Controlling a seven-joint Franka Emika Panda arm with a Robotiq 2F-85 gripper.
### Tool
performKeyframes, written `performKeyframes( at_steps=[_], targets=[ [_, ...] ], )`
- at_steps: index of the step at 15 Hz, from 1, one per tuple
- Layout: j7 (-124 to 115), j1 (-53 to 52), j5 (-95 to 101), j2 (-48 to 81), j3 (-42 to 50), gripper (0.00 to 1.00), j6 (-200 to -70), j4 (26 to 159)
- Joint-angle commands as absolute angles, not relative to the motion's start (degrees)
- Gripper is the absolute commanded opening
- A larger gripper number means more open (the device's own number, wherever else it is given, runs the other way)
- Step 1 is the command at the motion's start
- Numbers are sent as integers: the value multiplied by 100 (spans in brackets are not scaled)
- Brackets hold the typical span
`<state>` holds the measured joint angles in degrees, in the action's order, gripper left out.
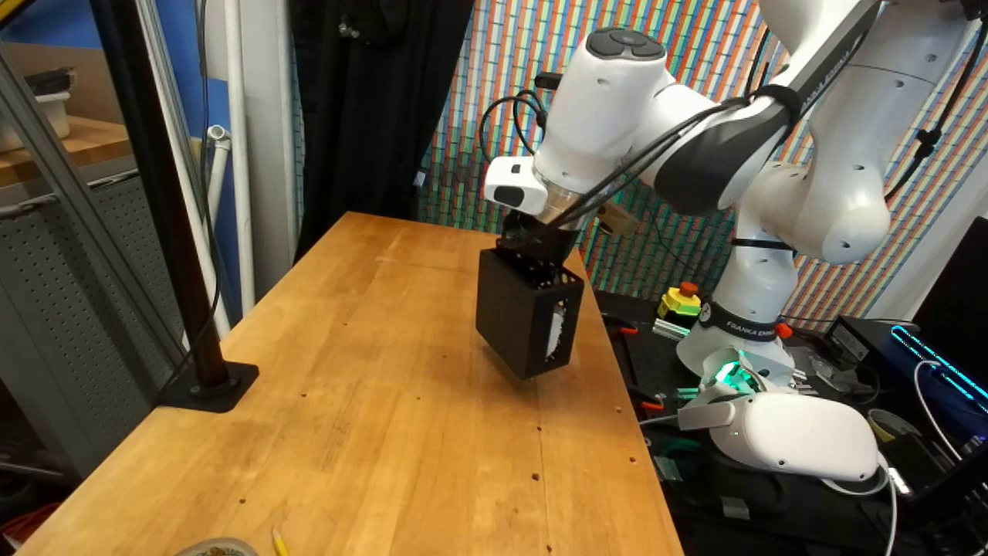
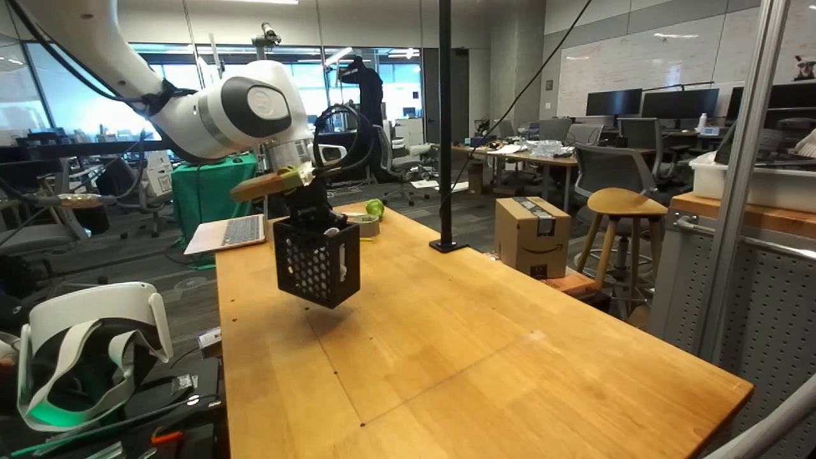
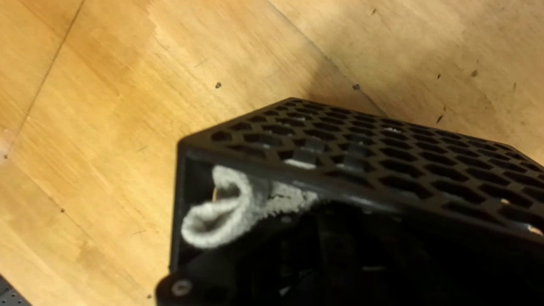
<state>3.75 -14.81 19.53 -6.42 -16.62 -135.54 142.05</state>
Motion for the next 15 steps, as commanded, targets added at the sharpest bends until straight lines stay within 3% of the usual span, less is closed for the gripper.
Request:
performKeyframes(
  at_steps=[1,15],
  targets=[
    [340,-1561,2347,-523,-1768,5,-13708,14344],
    [443,-1515,2291,-495,-1607,5,-14368,14282]
  ],
)
